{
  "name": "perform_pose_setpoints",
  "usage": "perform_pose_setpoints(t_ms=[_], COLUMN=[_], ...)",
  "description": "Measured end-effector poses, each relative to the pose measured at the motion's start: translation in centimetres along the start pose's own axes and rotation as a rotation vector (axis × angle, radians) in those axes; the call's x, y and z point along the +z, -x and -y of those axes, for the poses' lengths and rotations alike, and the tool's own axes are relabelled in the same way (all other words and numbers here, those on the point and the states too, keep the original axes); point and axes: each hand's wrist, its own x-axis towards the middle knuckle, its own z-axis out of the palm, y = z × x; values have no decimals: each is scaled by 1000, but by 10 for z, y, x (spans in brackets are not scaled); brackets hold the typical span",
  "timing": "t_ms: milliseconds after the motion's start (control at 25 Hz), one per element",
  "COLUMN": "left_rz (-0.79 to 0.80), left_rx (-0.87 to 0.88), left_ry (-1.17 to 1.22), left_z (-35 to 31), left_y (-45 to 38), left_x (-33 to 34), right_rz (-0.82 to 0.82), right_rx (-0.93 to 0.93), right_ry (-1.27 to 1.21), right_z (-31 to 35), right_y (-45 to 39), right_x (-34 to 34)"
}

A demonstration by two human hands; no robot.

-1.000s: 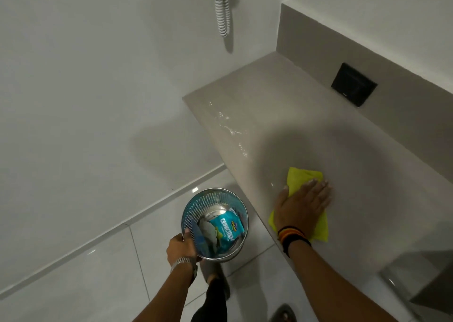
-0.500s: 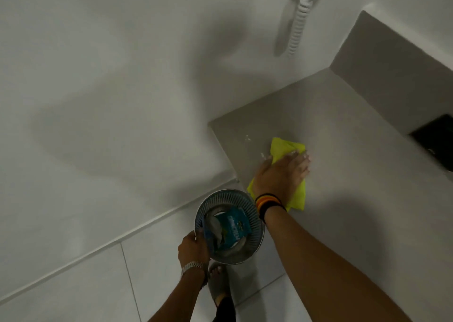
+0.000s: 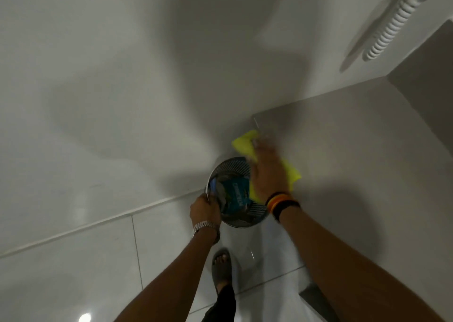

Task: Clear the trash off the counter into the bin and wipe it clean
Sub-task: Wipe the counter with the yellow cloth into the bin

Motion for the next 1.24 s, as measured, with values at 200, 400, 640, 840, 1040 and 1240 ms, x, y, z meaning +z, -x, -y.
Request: perform_pose_setpoints(t_ms=[200,400,640,840,1040,1240], left_rz=[-41,-23,2,53,23,-111], left_rx=[27,11,-76,-98,-124,-157], left_ry=[-44,-56,48,184,155,69], left_z=[9,15,7,26,39,46], left_y=[9,31,36,20,12,39], left_x=[-28,-25,-17,-7,-13,-41], right_rz=[70,-32,-462,-298,141,164], right_rx=[-96,-88,328,481,-21,86], right_ry=[-41,-50,-36,74,126,-302], right_z=[25,46,-35,-57,19,39], right_y=[89,75,10,-36,-14,95], right_x=[38,-1,-84,-41,2,3])
